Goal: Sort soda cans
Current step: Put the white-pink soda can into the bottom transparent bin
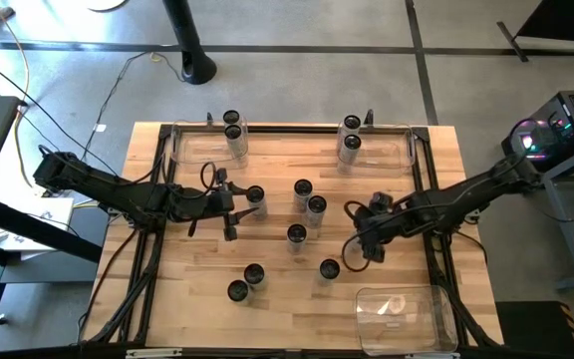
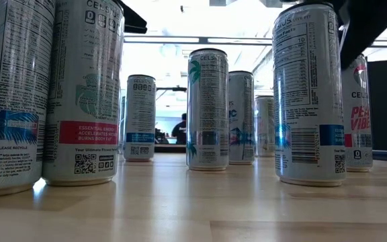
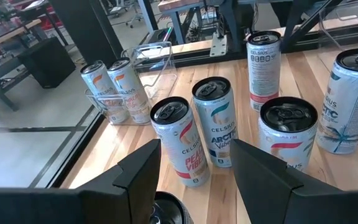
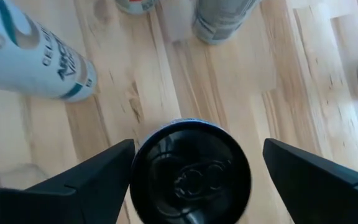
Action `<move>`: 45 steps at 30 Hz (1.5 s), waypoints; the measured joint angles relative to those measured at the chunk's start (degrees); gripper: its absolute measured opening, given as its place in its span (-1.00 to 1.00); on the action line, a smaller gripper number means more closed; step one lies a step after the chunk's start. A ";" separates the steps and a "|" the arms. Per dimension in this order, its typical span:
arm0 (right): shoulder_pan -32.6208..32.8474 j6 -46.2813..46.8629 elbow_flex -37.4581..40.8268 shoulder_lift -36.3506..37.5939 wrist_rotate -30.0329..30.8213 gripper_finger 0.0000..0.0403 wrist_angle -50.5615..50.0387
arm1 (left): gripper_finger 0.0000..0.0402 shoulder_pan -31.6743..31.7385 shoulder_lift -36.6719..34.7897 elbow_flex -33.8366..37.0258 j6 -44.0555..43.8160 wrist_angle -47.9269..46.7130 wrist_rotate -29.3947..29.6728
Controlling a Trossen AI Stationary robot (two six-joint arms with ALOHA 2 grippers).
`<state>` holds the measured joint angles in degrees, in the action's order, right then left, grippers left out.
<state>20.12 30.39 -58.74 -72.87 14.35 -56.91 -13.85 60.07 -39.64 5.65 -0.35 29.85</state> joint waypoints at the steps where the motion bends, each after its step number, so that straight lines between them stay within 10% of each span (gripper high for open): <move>1: 0.00 0.00 0.00 -0.52 -0.02 0.71 -0.02 | -0.07 0.00 0.00 0.00 0.00 0.02 0.00; 9: 0.00 1.25 -1.04 -1.84 -0.52 0.16 -1.69 | -0.07 0.00 0.00 -0.02 0.01 0.02 -0.02; 24: 21.21 33.65 -35.64 -2.03 5.38 0.16 -25.39 | -0.07 0.00 0.00 -0.04 -0.48 0.17 -0.04; 32: 36.04 55.21 -38.64 -8.70 4.97 0.16 -28.35 | -0.07 0.00 0.00 -0.04 -0.48 0.26 -0.04; 45: 37.59 56.24 -38.64 -27.93 5.78 0.16 -25.81 | -0.07 0.00 0.00 -0.04 -0.92 0.69 1.24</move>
<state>57.71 86.63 -97.38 -100.80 20.13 -82.72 -13.85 60.07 -39.68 4.73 0.34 31.09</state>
